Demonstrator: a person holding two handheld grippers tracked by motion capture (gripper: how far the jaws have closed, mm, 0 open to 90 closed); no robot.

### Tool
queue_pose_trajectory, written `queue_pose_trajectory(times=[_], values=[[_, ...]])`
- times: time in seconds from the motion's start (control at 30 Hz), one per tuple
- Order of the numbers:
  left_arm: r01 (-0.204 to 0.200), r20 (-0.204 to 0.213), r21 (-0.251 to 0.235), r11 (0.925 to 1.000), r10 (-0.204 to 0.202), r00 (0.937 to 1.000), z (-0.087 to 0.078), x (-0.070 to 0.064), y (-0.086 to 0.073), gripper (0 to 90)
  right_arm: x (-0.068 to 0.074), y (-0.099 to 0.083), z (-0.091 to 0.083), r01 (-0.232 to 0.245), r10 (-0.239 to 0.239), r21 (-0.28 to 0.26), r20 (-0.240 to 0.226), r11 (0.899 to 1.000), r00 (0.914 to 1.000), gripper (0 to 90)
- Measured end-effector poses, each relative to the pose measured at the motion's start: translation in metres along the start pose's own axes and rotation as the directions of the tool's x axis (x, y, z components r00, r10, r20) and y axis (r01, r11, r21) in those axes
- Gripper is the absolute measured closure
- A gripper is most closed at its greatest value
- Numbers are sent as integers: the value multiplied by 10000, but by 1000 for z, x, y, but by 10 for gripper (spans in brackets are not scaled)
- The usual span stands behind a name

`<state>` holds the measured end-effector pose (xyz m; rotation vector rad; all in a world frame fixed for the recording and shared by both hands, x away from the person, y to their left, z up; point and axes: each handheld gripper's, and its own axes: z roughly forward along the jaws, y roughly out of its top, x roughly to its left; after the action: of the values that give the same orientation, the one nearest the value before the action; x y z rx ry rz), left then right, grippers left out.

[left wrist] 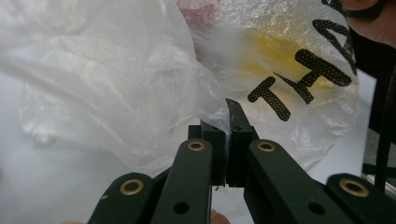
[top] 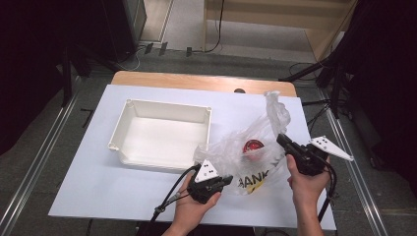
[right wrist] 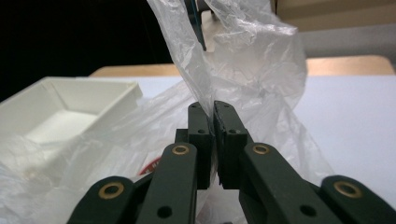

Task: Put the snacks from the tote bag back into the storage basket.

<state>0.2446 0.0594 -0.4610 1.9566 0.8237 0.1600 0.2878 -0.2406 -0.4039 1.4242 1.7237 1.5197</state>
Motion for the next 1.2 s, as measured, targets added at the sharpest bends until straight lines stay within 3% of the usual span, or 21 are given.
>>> queue_pose_trajectory(times=[0.07,0.23,0.53,0.67,0.8,0.9,0.97,1.1,1.13,1.2], values=[[219,-68,256,9994,-217,9997,2,2,-4,900,-1,-7,8,99,-98,261,-34,9996,9999,877],[433,-93,622,9971,-429,9990,4,6,-10,900,-10,-26,22,-203,188,931,166,9954,9997,878],[118,225,543,9985,-131,9997,1,4,-15,900,-19,-47,30,-586,545,1504,312,9869,9980,879],[334,44,364,9988,-336,9994,4,6,-13,900,-23,-55,29,-689,620,1696,458,9831,9970,879],[-414,-74,440,9982,418,9991,0,-3,-17,900,-27,-60,27,-729,625,1881,603,9794,9962,878],[-1130,-396,502,9923,1151,9926,-5,-10,-22,900,-29,-68,28,-620,412,2435,895,9679,9951,878],[-1336,-482,614,9891,1367,9894,-8,-10,-24,900,-31,-71,28,-706,467,2603,972,9629,9942,870],[-925,-432,542,9942,949,9946,-13,-1,-23,898,-31,-72,24,-619,415,2532,853,9654,9955,812],[-930,-374,357,9950,944,9948,-16,0,-22,882,-31,-71,23,-558,378,2454,775,9678,9963,809],[-1132,-107,-429,9926,1128,9936,-28,-3,-16,760,-32,-69,21,-555,394,2346,731,9705,9966,811]])
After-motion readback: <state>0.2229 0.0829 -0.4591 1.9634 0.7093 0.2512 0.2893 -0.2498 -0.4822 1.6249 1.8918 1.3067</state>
